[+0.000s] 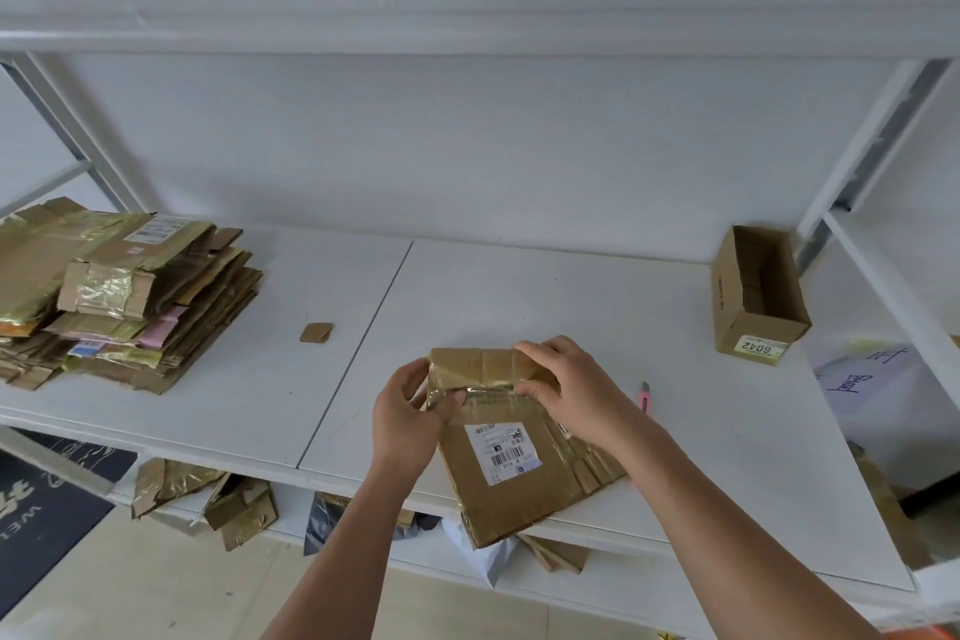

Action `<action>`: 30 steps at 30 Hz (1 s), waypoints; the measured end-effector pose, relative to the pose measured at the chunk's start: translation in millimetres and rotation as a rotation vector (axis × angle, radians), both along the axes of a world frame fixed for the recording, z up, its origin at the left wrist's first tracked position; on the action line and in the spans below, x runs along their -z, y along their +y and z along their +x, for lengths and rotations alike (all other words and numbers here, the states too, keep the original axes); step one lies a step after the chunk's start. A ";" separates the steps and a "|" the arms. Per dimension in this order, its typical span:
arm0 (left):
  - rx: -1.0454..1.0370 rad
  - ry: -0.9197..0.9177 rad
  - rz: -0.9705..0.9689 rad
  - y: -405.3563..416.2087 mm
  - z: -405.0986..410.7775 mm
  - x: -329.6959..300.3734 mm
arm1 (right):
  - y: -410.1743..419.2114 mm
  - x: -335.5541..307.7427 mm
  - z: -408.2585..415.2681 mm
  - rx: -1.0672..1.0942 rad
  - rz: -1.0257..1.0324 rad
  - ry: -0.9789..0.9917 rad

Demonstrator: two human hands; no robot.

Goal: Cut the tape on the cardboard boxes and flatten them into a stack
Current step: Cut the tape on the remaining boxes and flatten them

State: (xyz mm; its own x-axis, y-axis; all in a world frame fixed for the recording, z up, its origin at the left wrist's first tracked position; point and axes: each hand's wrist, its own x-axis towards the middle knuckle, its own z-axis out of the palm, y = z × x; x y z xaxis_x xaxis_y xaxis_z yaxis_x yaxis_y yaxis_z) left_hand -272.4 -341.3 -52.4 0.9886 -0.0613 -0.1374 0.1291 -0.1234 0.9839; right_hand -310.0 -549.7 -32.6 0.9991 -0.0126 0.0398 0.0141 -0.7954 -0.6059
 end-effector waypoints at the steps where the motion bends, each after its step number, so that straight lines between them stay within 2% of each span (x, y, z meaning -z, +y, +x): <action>1: -0.013 -0.015 0.020 -2.0 0.0 -0.9 | -2.3 -0.8 -1.2 0.014 -0.024 0.000; 5: -0.037 -0.137 0.158 -16.1 4.1 -16.3 | -1.6 -13.5 -0.4 0.038 -0.220 -0.115; 9: 0.016 -0.302 0.380 -35.2 8.6 -36.3 | 13.7 -22.5 7.3 -0.057 -0.051 -0.328; 13: 0.124 -0.303 0.307 -34.9 8.1 -32.0 | 6.6 -11.8 5.5 0.001 0.100 -0.373; 20: 0.159 -0.286 0.262 -34.8 1.1 -21.3 | 7.9 2.2 -1.8 0.023 -0.069 -0.390; 23: 0.176 -0.267 0.252 -33.5 4.7 -18.6 | 8.3 3.2 -0.2 0.041 -0.041 -0.390; 30: 0.171 -0.249 0.238 -29.4 3.8 -11.1 | 6.0 -9.7 -0.1 0.003 0.102 -0.230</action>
